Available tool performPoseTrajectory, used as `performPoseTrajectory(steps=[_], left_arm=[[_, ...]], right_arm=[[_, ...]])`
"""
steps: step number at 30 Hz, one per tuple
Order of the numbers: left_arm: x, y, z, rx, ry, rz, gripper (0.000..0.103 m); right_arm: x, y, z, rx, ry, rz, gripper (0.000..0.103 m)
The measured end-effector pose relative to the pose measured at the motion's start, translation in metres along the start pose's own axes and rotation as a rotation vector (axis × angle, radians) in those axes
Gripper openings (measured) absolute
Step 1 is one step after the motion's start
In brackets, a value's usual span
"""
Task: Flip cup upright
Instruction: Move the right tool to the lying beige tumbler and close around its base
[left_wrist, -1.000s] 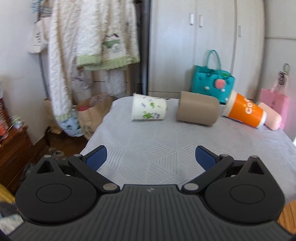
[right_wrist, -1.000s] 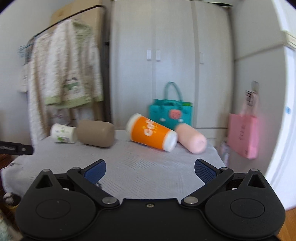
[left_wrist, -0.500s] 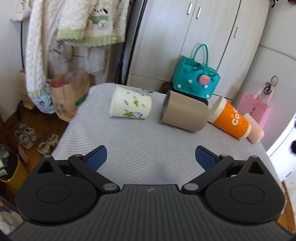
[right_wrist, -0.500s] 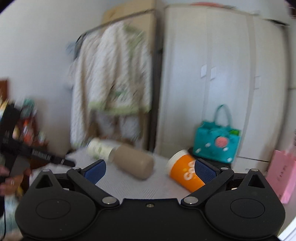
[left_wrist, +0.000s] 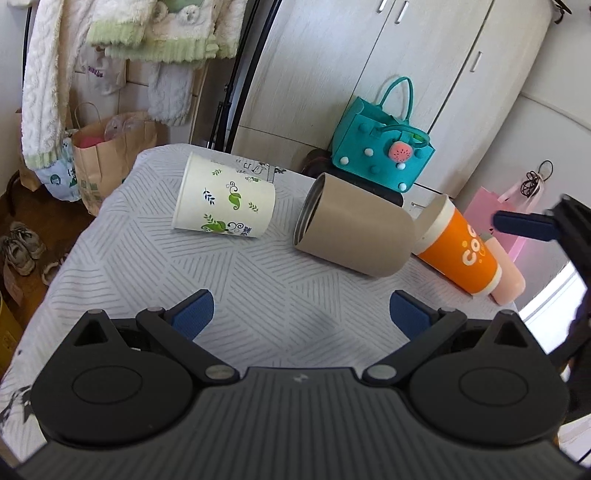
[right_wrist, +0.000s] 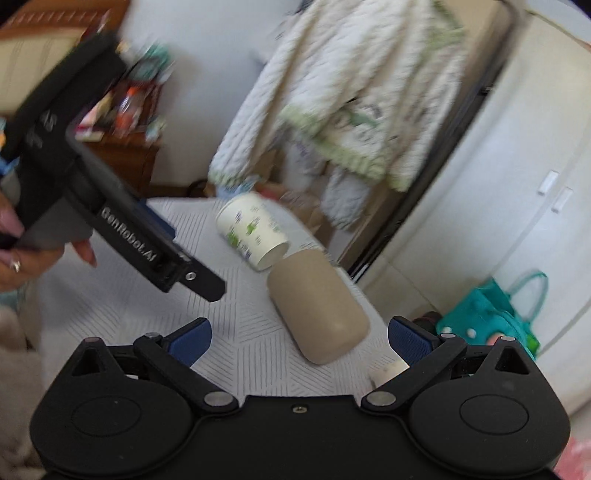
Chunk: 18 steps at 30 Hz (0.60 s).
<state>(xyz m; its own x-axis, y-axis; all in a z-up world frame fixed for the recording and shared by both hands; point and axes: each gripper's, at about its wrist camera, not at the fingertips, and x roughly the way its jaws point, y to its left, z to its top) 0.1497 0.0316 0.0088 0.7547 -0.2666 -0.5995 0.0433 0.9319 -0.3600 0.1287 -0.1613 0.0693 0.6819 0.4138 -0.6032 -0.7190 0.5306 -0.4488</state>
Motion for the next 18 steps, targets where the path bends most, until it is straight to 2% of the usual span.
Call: performPoseTrajectory(steps=[4, 7, 16, 18], left_arm=[[0.013, 0.003, 0.003, -0.02, 0.008, -0.039, 0.102], [0.022, 0.005, 0.006, -0.038, 0.004, -0.039, 0.102], [0.039, 0.013, 0.01, -0.022, 0.038, -0.072, 0.102], [0.039, 0.013, 0.01, -0.013, 0.037, -0.059, 0.102]], right_arm=[[0.028, -0.002, 0.005, -0.104, 0.042, 0.001, 0.102], [0.043, -0.007, 0.007, -0.145, 0.059, 0.004, 0.102], [0.086, -0.029, 0.014, -0.17, 0.139, 0.091, 0.101], [0.095, -0.035, 0.014, -0.184, 0.155, 0.121, 0.101]])
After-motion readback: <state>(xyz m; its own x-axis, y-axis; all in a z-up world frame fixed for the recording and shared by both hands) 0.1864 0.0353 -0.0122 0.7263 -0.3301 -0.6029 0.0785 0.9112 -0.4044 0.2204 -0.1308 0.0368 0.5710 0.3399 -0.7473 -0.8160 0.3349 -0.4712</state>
